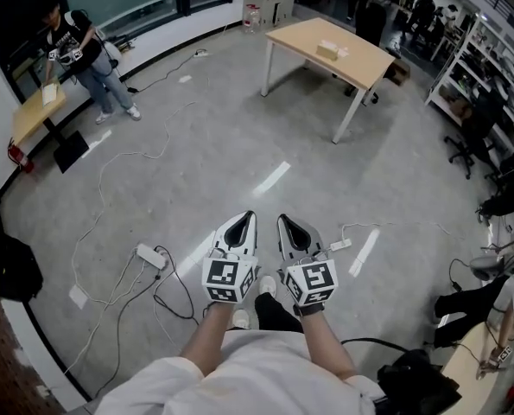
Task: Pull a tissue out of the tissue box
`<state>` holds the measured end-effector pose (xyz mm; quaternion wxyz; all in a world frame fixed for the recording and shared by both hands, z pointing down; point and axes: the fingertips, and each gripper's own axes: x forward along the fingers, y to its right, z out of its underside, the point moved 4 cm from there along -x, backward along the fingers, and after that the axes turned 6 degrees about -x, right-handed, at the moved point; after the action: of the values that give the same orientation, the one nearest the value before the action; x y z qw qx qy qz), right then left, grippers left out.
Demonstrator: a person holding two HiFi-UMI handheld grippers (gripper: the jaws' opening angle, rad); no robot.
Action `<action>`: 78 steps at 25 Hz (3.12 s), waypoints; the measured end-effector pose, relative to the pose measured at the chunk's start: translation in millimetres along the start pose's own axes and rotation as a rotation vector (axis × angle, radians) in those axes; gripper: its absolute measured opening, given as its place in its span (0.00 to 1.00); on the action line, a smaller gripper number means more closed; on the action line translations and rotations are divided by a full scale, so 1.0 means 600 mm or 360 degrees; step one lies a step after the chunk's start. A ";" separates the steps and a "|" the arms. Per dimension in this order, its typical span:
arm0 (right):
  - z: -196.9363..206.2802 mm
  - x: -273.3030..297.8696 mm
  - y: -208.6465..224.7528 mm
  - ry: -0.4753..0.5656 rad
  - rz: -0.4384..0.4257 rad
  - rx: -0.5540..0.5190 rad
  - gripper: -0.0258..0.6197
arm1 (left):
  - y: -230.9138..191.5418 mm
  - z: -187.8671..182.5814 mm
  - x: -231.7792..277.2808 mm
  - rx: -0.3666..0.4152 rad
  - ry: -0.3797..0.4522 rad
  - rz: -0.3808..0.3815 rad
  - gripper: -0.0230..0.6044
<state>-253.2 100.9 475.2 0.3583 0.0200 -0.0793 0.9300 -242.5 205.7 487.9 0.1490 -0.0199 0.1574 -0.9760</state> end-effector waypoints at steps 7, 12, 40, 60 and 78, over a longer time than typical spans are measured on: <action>0.019 0.136 0.108 0.0032 -0.0033 0.0137 0.04 | -0.053 -0.013 0.142 0.0025 -0.0008 -0.0055 0.02; -0.017 0.220 0.227 0.0116 0.0001 0.0099 0.04 | -0.074 -0.056 0.270 0.0071 0.0058 -0.0078 0.02; 0.032 0.573 0.520 0.0049 0.0041 0.0127 0.04 | -0.224 -0.057 0.720 0.0074 -0.0054 -0.0037 0.02; 0.001 0.985 0.658 -0.0008 0.0258 0.0037 0.04 | -0.512 -0.163 1.083 0.0025 -0.0069 0.0231 0.02; 0.048 1.175 1.078 0.0079 0.0445 0.0152 0.04 | -0.451 -0.124 1.521 0.0075 -0.0168 0.0447 0.02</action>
<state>-1210.4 91.1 484.0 0.2258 0.0027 -0.0282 0.9738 -1197.3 201.9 494.5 0.2926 -0.0453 0.1276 -0.9466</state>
